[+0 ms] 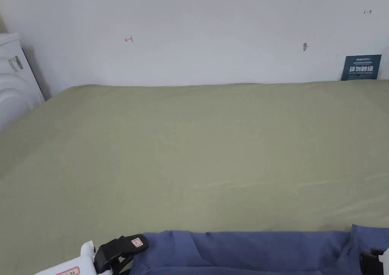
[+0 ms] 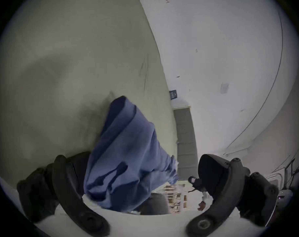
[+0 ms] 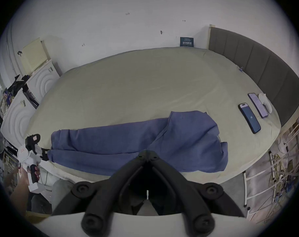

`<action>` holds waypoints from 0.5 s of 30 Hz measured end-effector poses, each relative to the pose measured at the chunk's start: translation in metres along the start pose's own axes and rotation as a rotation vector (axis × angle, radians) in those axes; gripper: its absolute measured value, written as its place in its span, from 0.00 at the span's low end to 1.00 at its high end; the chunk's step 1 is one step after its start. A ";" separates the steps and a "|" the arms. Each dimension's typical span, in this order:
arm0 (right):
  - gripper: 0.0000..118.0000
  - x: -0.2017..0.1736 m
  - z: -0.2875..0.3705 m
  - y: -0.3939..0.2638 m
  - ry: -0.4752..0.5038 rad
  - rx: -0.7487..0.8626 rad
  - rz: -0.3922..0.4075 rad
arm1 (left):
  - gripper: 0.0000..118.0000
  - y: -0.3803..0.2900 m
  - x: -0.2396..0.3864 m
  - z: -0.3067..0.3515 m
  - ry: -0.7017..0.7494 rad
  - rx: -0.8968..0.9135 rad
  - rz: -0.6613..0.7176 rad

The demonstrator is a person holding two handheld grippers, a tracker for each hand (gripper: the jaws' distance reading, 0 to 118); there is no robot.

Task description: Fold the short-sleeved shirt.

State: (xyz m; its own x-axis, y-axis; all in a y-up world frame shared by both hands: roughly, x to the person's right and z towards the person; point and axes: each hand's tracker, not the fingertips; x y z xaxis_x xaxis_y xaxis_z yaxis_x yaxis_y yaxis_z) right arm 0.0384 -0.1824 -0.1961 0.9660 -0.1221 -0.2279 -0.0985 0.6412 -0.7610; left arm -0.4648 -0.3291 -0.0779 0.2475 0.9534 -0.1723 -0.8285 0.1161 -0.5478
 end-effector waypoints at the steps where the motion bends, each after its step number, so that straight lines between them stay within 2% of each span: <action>1: 0.01 0.000 -0.001 -0.001 0.006 -0.005 -0.005 | 0.89 -0.005 0.001 -0.001 -0.022 0.018 0.011; 2: 0.01 0.001 -0.002 -0.003 0.014 -0.011 -0.012 | 0.68 -0.007 -0.003 -0.002 -0.026 0.018 0.016; 3: 0.01 0.001 -0.001 -0.005 0.016 -0.015 -0.016 | 0.18 -0.011 -0.003 -0.005 0.033 0.008 0.039; 4: 0.01 0.001 -0.001 -0.006 0.018 -0.018 -0.016 | 0.07 -0.015 0.000 -0.007 0.116 -0.006 0.043; 5: 0.01 0.002 0.000 -0.007 0.021 -0.020 -0.014 | 0.07 -0.023 0.004 -0.007 0.261 -0.031 -0.009; 6: 0.01 0.003 0.002 -0.007 0.024 -0.021 -0.015 | 0.07 -0.027 0.004 -0.002 0.311 -0.010 -0.056; 8: 0.01 0.006 0.005 -0.006 0.033 -0.018 -0.023 | 0.07 -0.035 0.012 0.005 0.182 0.002 -0.007; 9: 0.01 0.008 0.008 -0.006 0.035 -0.013 -0.029 | 0.07 -0.040 0.026 0.009 0.180 0.024 -0.032; 10: 0.01 0.010 0.010 -0.005 0.031 -0.011 -0.032 | 0.07 0.012 0.032 0.004 0.182 0.027 -0.073; 15: 0.01 0.020 0.024 0.003 0.029 0.038 -0.064 | 0.07 0.025 0.106 -0.011 0.128 -0.031 -0.301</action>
State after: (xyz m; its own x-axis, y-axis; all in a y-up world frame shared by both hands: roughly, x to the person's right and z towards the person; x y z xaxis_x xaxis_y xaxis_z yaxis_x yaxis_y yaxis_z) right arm 0.0632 -0.1641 -0.1883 0.9627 -0.1854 -0.1971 -0.0269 0.6593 -0.7514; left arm -0.4537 -0.2283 -0.1185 0.5415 0.8349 -0.0990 -0.6936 0.3771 -0.6138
